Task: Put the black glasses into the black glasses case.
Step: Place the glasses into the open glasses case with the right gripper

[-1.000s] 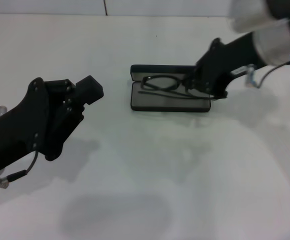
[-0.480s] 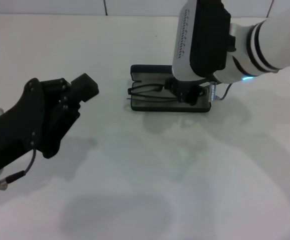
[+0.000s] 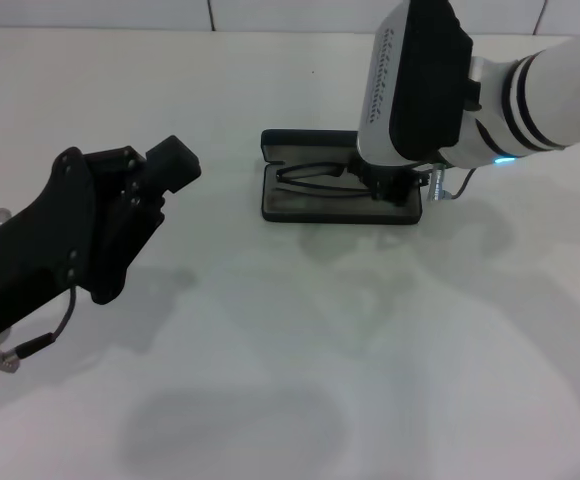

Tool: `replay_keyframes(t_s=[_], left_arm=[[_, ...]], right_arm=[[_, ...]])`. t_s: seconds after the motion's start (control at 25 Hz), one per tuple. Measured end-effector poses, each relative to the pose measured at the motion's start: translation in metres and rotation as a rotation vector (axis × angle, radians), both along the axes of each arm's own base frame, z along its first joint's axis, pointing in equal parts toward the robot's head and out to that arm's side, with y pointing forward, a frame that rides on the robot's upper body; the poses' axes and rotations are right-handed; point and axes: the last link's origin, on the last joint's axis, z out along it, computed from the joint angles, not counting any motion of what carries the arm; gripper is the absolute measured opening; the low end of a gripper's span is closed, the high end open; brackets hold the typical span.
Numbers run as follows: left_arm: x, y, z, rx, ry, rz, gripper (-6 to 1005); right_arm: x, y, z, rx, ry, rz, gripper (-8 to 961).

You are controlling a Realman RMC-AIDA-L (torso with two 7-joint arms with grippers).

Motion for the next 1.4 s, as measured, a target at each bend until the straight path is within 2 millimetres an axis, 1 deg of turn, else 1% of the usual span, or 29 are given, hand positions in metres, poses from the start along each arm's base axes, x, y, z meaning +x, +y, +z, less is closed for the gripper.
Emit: replay_keyframes(t_s=[0.52, 1.4], left_arm=[[0.0004, 0.0001, -0.0025, 0.000, 0.000, 0.008, 17], [-0.0010, -0.0014, -0.0051, -0.001, 0.001, 0.024, 20]], right_arm=[[0.0065, 0.0044, -0.0040, 0.018, -0.020, 0.006, 80], [0.0070, 0.0059, -0.0049, 0.026, -0.043, 0.027, 85]])
